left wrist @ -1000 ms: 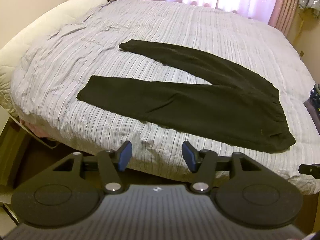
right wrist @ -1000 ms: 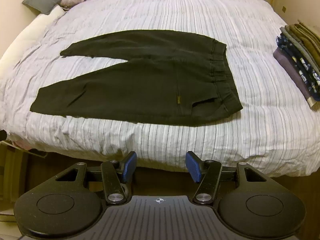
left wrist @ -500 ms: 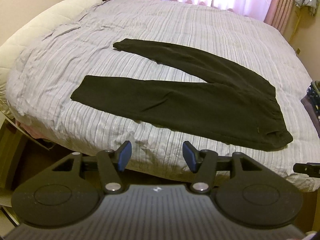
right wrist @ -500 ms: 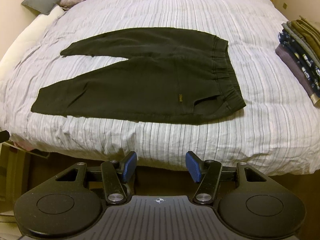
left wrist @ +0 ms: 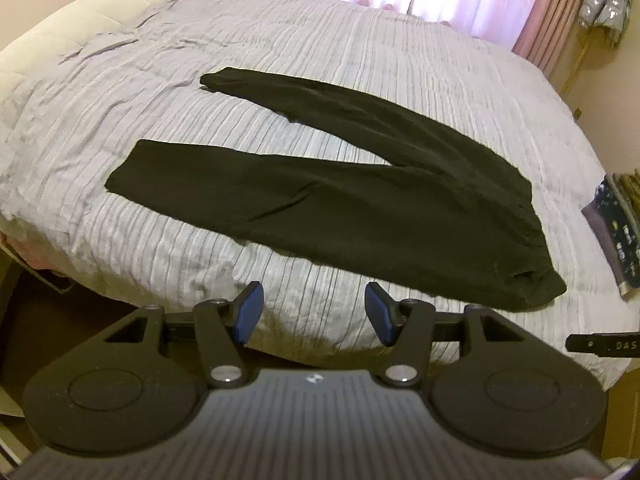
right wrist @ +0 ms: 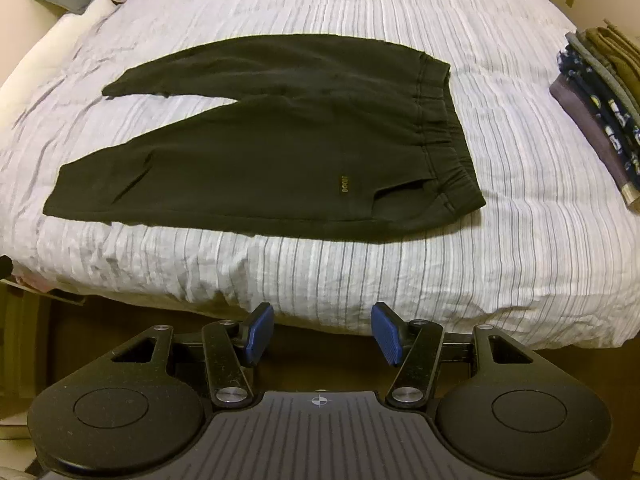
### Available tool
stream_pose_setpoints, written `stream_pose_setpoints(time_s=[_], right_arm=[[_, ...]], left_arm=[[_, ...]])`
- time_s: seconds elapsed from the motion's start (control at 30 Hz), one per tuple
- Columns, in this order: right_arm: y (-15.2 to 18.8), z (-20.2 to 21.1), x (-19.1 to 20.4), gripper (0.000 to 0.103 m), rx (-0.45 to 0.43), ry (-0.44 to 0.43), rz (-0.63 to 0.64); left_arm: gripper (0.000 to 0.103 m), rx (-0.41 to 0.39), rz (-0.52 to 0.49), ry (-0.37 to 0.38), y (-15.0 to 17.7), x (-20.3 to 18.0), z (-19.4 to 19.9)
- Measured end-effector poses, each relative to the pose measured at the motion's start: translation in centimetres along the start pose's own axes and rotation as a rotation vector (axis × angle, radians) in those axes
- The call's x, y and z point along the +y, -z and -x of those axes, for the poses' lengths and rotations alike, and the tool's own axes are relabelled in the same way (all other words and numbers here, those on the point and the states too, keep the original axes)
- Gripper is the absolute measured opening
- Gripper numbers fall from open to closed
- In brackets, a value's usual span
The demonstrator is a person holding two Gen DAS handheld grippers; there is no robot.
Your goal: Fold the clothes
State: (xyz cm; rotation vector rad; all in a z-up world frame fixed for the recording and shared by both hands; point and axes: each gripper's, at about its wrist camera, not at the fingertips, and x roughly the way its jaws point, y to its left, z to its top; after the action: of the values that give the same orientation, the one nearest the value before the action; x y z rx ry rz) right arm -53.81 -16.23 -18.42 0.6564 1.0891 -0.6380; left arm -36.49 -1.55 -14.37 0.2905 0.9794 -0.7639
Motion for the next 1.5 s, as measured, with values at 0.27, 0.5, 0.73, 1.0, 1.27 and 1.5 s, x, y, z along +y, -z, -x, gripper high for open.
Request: stream_pose_setpoints(time_s=[0.27,0.5,0.73,1.0,1.27,1.5], right_arm=[[-3.9,-2.6,-1.1,0.058,-0.014,0.045,-0.038],[-9.8,-6.8,-1.7,0.058,-0.030,0.086,-0.079],[-18.9,-13.2,-2.1,0.058,-0.037,0.136,-0.094],[-29.9,-21.2,-4.2,0.058,-0.116,0.163,0.025],[-40.0,-27.5,-6.4,0.058,-0.131,0.146,0.284],[-43.3,-32.0,-7.4,0.058,-0.006,0.108,0.454]], left_arm=[[0.046,-0.010,-0.007,0.022,-4.3,2.3,-3.7],[0.045,0.051,-0.078,0.050,-11.5,5.6,-12.2],[0.044,0.074,-0.227,0.150,-23.0,7.6,-24.8],[0.045,0.045,-0.524,0.282,-34.4,6.3,-39.8],[0.053,0.036,-0.832,0.366,-41.5,4.1,-50.4],[0.062,0.148,-1.008,0.391,-42.9,4.2,-56.2]])
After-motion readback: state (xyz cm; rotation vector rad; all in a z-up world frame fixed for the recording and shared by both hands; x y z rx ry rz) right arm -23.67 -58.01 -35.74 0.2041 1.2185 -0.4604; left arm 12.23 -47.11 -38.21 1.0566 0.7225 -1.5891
